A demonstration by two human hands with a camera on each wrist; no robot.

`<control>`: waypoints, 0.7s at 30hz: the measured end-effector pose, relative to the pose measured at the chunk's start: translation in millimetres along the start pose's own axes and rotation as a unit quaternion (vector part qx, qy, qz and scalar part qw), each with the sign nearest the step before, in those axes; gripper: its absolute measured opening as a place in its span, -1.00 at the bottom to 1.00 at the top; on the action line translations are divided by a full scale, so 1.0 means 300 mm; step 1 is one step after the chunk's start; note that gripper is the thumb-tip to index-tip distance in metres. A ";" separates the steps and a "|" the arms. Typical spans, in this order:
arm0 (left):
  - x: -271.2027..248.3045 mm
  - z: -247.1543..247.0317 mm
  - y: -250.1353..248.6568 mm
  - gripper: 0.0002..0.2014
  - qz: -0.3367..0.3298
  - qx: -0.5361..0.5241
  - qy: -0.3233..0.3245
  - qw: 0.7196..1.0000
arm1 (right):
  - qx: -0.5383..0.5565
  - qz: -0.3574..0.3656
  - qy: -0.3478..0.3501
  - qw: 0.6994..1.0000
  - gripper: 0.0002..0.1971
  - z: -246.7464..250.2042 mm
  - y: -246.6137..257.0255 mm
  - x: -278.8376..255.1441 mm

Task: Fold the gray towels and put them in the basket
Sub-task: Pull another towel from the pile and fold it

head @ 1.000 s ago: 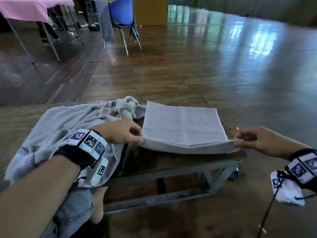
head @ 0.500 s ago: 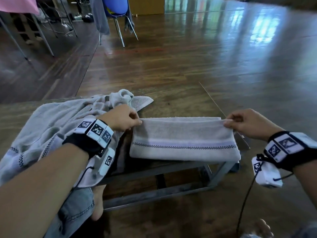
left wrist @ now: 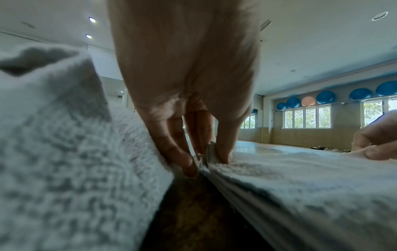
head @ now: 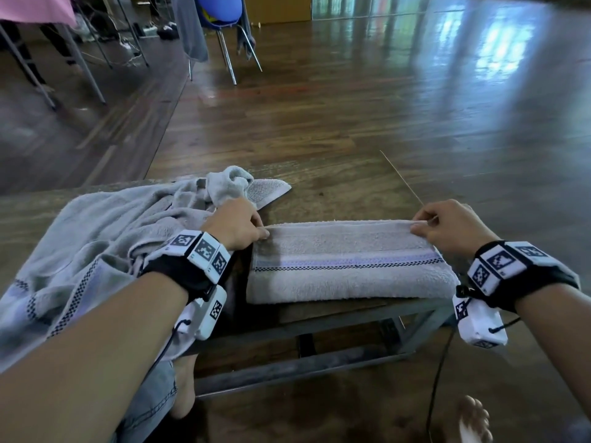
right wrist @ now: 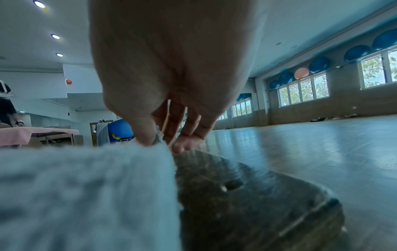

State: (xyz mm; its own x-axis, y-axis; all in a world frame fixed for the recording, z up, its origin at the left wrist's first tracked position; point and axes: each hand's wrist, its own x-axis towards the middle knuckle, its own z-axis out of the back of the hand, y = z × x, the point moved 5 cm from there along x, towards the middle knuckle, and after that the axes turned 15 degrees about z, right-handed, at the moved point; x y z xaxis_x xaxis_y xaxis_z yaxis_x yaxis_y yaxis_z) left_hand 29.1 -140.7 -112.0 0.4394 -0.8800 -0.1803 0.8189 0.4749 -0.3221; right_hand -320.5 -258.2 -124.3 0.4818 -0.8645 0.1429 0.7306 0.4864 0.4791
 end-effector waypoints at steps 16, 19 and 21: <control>-0.234 0.338 -0.061 -0.89 -0.199 -0.236 -0.307 0.900 | 0.112 0.188 -0.363 0.906 -0.90 0.330 0.185 -0.077; -0.213 0.265 -0.024 -0.88 -0.158 -0.184 -0.182 0.953 | 0.105 0.158 -0.162 0.968 -0.84 0.254 0.117 -0.109; -0.189 0.177 0.014 -0.84 -0.100 -0.102 -0.057 0.988 | 0.076 0.126 0.004 0.989 -0.78 0.168 0.074 -0.139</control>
State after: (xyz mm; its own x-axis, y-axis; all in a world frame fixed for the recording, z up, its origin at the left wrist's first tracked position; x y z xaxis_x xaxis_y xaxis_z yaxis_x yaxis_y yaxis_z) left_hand 27.0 -89.2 -53.8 0.3248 -0.9457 0.0084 0.8075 0.2727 -0.5230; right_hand -348.6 -217.8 -76.1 0.6445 -0.7163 0.2675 0.5051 0.6615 0.5543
